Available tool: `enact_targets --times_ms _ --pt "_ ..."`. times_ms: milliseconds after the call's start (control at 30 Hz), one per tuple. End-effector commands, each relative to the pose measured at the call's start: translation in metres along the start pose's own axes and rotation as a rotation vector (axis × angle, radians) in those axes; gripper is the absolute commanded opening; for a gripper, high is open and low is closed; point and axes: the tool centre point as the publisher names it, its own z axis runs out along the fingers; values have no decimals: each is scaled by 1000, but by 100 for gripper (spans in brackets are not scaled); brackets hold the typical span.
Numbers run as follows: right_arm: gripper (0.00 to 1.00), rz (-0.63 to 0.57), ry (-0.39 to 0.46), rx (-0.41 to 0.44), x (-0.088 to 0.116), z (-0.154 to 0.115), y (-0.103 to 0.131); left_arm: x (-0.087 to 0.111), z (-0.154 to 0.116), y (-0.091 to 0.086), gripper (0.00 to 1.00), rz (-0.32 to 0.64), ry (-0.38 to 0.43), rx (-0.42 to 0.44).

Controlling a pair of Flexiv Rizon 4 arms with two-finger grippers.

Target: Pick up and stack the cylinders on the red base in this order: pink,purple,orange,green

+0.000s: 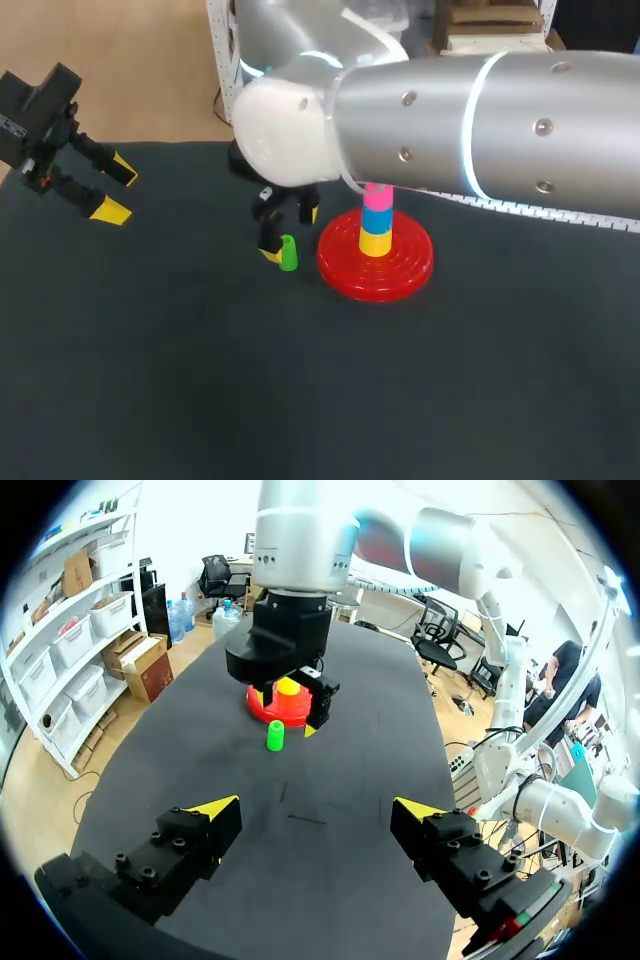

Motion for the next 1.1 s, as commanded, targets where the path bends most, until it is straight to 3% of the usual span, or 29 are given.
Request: enact_targets --times_ms 33,333,433,567,633,867,1000,1100 --pt "100 4 -23 14 0 6 2 1 0 0 100 1 -1 -1" --pt "100 14 -21 38 -4 13 -1 1 0 0 100 1 -1 -1" --pt "93 12 2 40 -5 14 -2 1 0 0 100 1 -1 -1" --pt "92 34 22 39 -7 15 -5 1 0 0 100 1 -1 -1" --pt "82 40 28 42 -7 15 -6 1 0 0 100 1 -1 -1" --pt "75 41 28 51 -9 14 -9 1 0 0 100 1 -1 -1" --pt "59 38 32 54 -10 14 -9 1 0 0 100 1 -1 -1" --pt "61 38 37 57 -12 15 -9 1 0 0 100 1 -1 -1"
